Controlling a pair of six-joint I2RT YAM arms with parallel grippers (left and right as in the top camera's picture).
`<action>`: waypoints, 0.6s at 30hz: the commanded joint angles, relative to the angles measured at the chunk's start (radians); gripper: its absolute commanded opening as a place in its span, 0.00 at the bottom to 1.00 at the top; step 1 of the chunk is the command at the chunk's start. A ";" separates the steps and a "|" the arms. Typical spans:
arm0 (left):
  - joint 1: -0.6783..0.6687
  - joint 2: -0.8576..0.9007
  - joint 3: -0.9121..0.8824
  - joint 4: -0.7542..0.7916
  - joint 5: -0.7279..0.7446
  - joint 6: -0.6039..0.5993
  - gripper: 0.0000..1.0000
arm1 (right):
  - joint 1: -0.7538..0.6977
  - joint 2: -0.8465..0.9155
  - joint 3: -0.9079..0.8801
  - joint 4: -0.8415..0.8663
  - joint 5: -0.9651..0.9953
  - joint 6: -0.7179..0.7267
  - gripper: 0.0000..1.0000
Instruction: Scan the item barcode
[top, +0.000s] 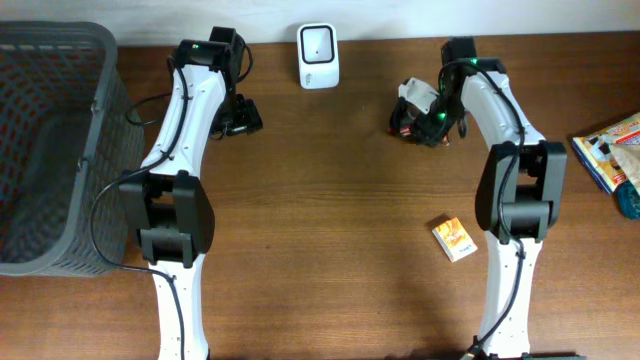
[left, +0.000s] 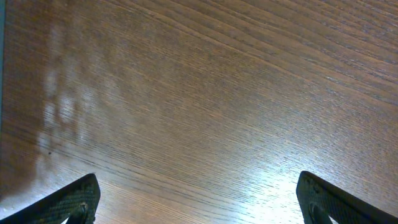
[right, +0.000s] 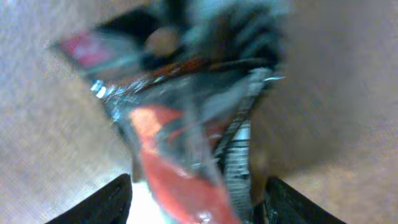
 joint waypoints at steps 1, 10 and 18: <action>0.001 0.007 0.015 -0.001 -0.011 -0.009 0.99 | 0.008 0.006 -0.005 -0.031 0.014 -0.004 0.62; 0.001 0.007 0.015 -0.001 -0.011 -0.009 0.99 | -0.106 0.006 -0.005 0.069 0.153 0.580 0.45; 0.000 0.007 0.015 -0.001 -0.011 -0.009 0.99 | -0.396 0.006 -0.005 0.060 0.314 0.901 0.44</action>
